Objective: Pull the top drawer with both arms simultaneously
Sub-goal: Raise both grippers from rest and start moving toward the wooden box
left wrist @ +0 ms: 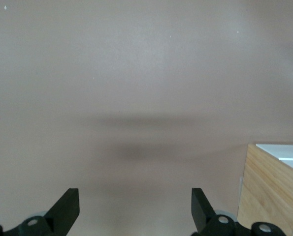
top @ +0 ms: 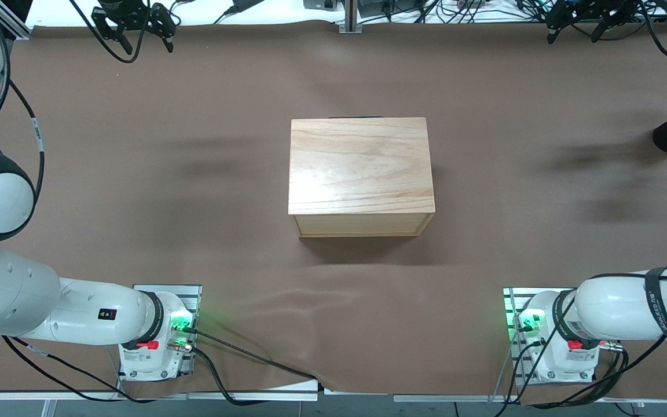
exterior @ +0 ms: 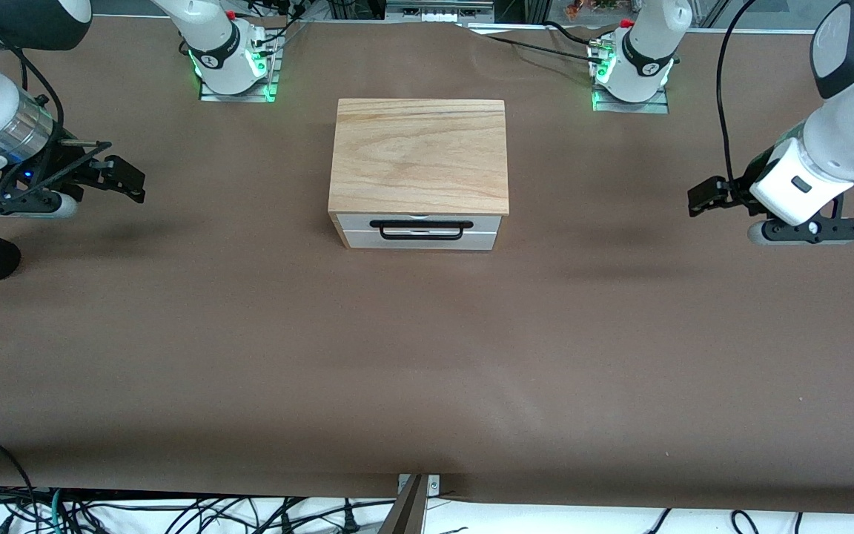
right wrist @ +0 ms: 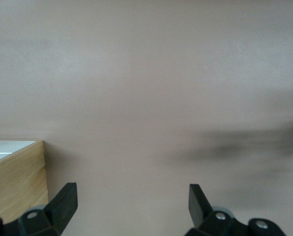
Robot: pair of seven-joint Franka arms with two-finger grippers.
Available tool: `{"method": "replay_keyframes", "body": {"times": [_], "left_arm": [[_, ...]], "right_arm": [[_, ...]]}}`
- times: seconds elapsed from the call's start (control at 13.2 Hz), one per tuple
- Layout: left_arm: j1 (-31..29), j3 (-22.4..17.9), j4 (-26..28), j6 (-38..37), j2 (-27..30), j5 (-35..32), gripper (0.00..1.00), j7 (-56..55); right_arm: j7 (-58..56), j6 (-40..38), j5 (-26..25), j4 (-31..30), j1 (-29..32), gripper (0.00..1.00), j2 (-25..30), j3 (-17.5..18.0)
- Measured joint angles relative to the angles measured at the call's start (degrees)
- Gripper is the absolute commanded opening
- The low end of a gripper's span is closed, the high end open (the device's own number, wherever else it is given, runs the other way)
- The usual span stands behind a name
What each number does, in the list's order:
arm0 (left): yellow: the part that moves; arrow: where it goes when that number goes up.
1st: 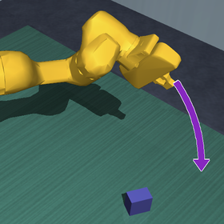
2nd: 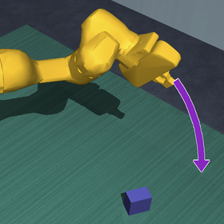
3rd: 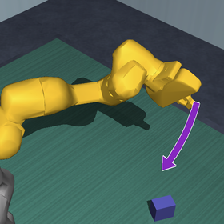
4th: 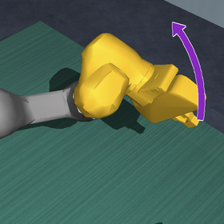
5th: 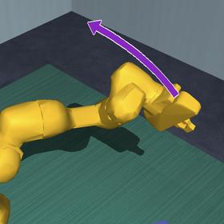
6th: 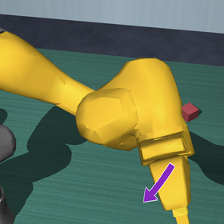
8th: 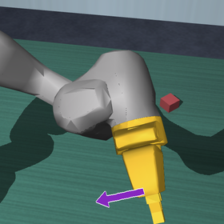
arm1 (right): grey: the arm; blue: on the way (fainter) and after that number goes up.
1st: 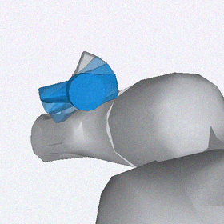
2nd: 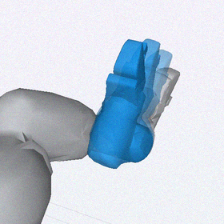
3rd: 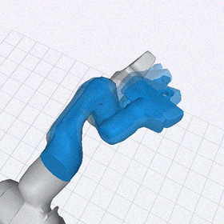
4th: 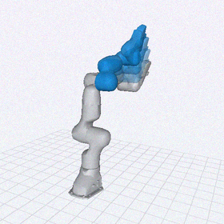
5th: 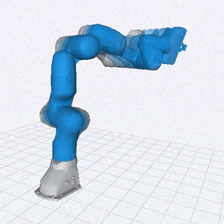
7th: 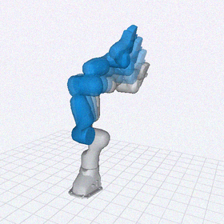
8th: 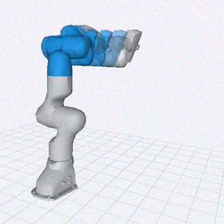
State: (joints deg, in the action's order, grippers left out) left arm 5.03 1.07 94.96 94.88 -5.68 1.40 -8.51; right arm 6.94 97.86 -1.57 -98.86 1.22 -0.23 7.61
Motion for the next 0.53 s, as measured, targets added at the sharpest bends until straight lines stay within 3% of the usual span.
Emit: {"method": "replay_keyframes", "body": {"times": [0.53], "left_arm": [[-0.11,0.00,1.55,4.45,-1.55,0.00,1.00,0.00]], "right_arm": [[0.00,-0.81,0.01,0.00,0.00,1.00,0.00,0.15]]}}
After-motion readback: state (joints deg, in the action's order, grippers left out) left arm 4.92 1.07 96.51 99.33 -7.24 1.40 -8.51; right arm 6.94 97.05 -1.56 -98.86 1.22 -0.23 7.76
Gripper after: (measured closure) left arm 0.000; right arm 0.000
